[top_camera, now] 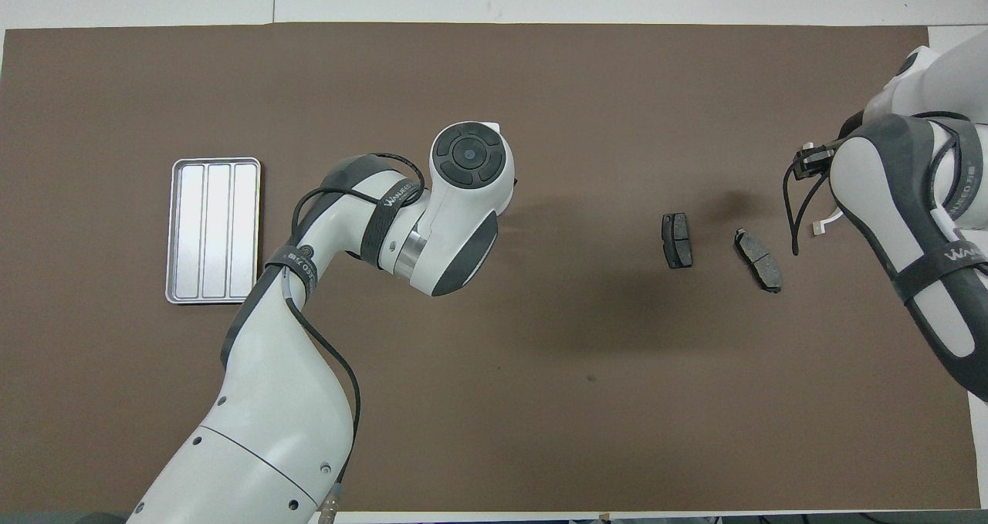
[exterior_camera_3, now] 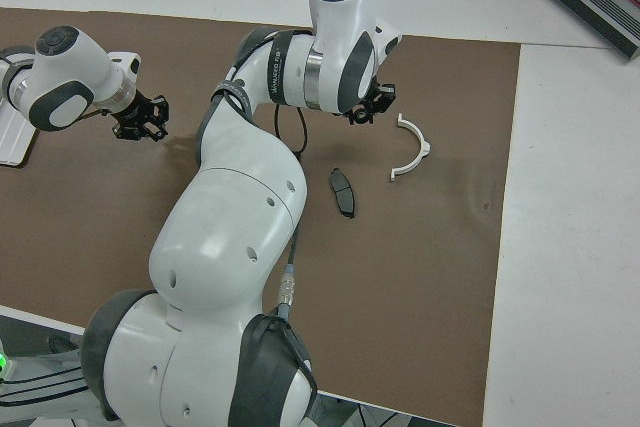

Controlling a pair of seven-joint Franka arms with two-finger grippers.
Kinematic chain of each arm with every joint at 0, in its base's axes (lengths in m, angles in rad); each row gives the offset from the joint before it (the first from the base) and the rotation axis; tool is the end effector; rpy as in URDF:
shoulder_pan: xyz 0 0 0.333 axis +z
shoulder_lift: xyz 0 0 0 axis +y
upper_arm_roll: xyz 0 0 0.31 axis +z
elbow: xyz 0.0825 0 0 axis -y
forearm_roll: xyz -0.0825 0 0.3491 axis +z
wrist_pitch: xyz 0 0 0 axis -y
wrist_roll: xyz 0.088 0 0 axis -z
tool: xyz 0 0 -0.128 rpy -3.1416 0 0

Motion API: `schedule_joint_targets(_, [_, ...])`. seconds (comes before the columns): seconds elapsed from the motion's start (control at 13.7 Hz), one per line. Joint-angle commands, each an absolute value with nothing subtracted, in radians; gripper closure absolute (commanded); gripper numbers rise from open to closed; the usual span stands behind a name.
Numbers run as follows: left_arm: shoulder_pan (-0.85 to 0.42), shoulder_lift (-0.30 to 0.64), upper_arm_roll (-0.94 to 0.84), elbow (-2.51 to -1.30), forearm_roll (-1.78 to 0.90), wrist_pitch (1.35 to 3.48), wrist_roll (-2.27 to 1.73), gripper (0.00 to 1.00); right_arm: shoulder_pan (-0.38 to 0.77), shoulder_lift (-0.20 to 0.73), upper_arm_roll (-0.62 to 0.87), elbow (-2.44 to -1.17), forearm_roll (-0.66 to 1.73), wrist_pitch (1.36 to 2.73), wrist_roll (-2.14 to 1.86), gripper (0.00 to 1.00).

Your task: Place bearing gear from tray to pile

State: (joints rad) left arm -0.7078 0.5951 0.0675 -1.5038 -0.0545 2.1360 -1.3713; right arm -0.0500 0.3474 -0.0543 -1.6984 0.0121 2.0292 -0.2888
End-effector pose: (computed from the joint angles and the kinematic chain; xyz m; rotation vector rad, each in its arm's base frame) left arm 0.5373 -0.4134 0.3148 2.8901 1.1326 0.0203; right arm 0.6142 -0.0605 0.3809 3.1241 0.2853 -0.0271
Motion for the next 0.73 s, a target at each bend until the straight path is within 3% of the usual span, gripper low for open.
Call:
schedule_joint_targets(0.0, [-0.729,0.601,0.086,-1.523,-0.038,2.203,-1.404,0.97,-0.066,0.362,-0.041,-1.715,-0.002,2.072,-0.318,1.00])
schedule_joint_targets(0.66, [-0.729,0.600,0.086,-1.572,-0.035,2.241,-1.404,0.96,-0.064,0.419,-0.040,-1.770,0.000,2.197,-0.324,1.00])
